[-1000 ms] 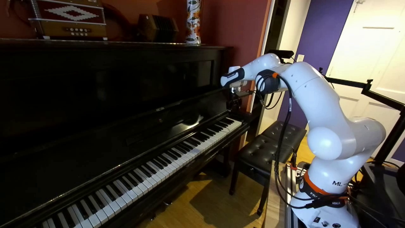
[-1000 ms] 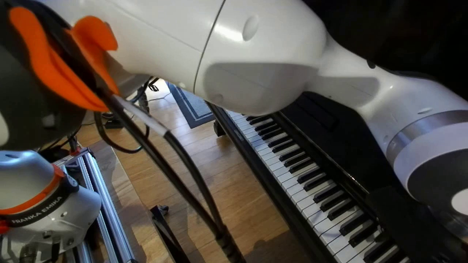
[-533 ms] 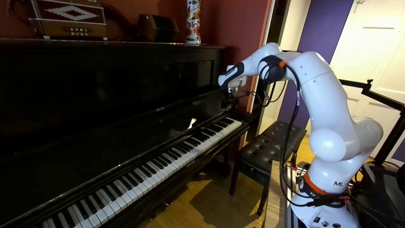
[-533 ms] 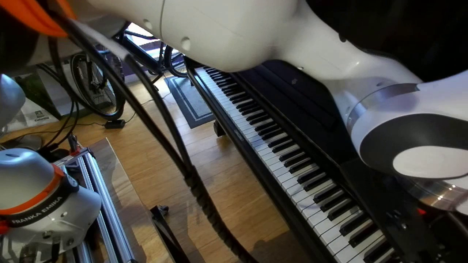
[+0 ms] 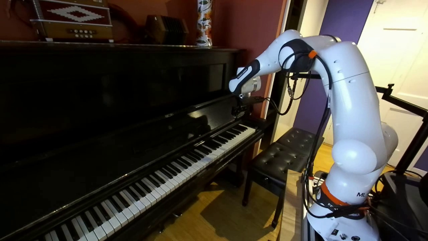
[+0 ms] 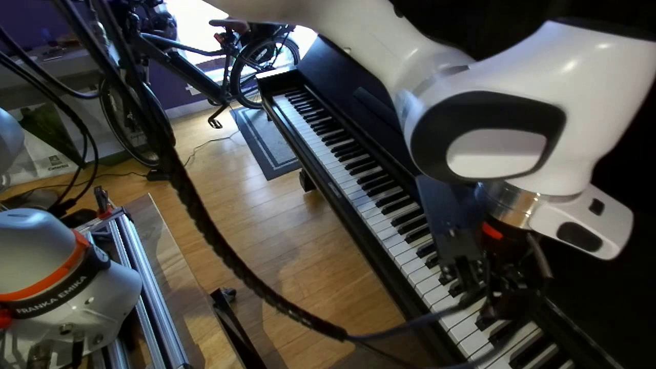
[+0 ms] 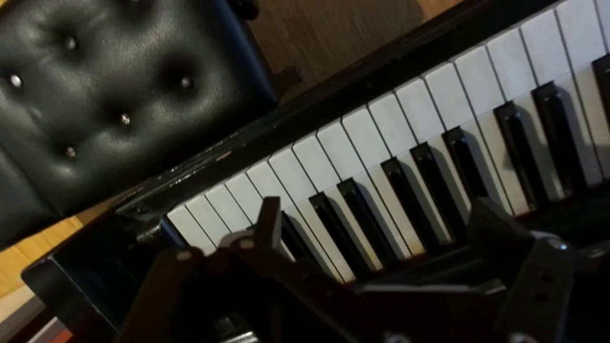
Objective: Push the far right key on the keyboard
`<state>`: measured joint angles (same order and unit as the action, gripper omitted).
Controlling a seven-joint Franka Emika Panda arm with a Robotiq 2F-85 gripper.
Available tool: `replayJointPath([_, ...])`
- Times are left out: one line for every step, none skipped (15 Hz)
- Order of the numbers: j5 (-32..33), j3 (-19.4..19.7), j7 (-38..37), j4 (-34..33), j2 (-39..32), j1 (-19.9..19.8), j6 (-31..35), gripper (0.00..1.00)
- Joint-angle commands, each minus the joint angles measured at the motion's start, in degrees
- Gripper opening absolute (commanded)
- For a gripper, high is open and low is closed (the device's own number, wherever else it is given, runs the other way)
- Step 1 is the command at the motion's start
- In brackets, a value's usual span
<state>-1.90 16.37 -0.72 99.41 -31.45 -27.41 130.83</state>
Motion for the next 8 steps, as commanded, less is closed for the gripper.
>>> replayJointPath([4.5, 3.2, -6.8, 13.9, 10.6, 6.2, -2.4, 1.00])
replayJointPath([1.9, 1.9, -3.7, 5.5, 4.1, 3.5, -1.5, 1.00])
replayJointPath([2.8, 2.3, -4.9, 8.0, 6.1, 4.7, -2.2, 1.00])
replayJointPath([3.2, 2.4, -5.5, 10.0, 7.7, 5.5, -2.3, 1.00])
replayJointPath([3.4, 2.5, -5.8, 11.3, 8.8, 5.8, -2.3, 1.00])
replayJointPath([3.4, 2.6, -5.8, 11.9, 9.4, 5.9, -2.3, 1.00])
replayJointPath([3.5, 2.7, -5.8, 12.1, 9.5, 5.9, -2.3, 1.00])
replayJointPath([3.5, 2.9, -5.8, 12.1, 9.5, 5.8, -2.3, 1.00])
